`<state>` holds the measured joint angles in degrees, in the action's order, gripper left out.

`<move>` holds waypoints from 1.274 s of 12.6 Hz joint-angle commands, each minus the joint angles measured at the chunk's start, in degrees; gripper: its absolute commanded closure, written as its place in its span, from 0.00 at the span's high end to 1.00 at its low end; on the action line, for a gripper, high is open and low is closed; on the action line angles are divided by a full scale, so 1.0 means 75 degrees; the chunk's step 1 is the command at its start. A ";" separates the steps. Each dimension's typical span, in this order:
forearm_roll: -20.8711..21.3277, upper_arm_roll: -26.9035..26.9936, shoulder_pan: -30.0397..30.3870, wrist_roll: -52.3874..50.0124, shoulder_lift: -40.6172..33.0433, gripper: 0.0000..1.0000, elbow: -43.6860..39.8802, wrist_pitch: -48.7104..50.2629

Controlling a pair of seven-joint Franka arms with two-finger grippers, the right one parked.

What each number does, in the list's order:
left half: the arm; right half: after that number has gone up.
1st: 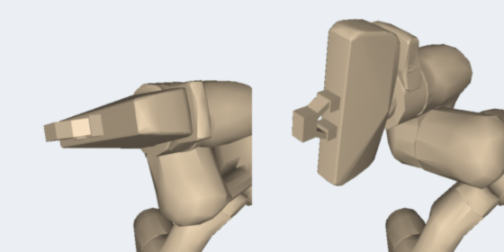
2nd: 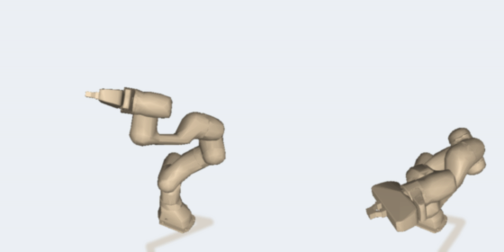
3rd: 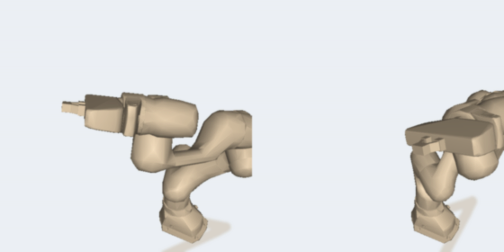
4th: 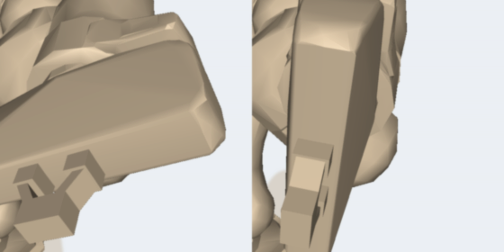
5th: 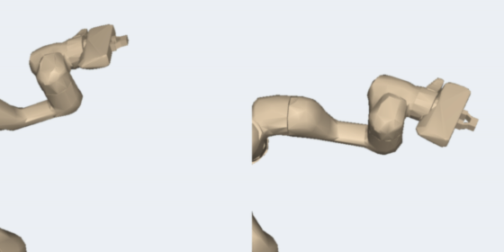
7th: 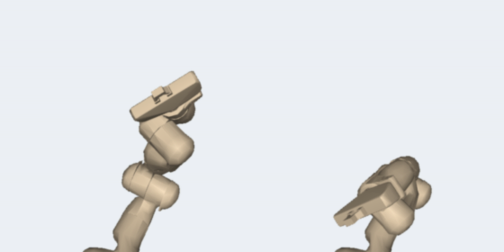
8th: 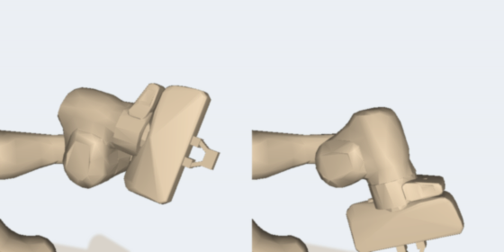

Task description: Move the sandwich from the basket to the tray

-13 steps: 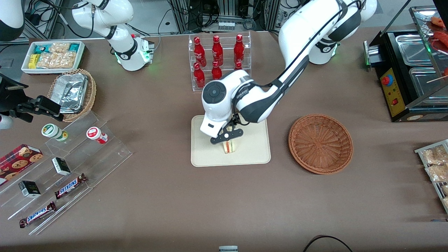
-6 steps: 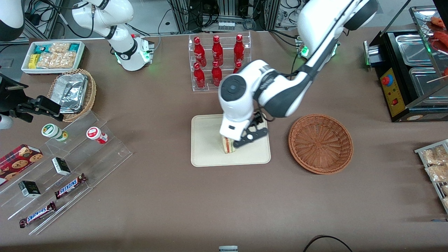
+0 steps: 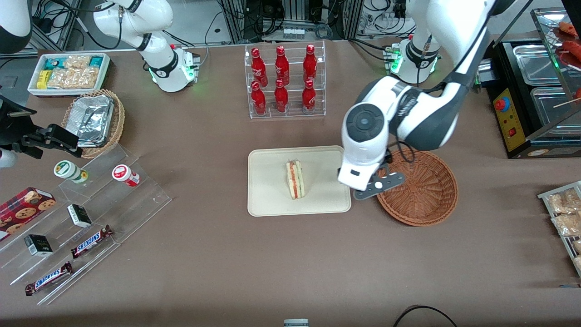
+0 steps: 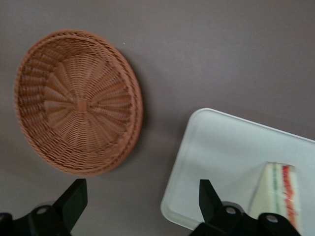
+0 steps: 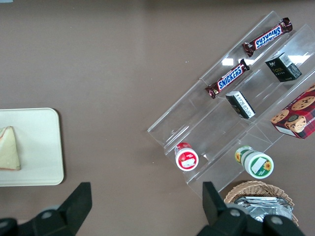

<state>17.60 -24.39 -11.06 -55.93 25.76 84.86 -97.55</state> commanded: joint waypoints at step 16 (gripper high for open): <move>-0.2031 0.2911 0.1463 0.7632 -0.3892 1.00 0.1166 0.3069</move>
<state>2.67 -4.01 0.45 -0.46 -3.24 95.14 -75.81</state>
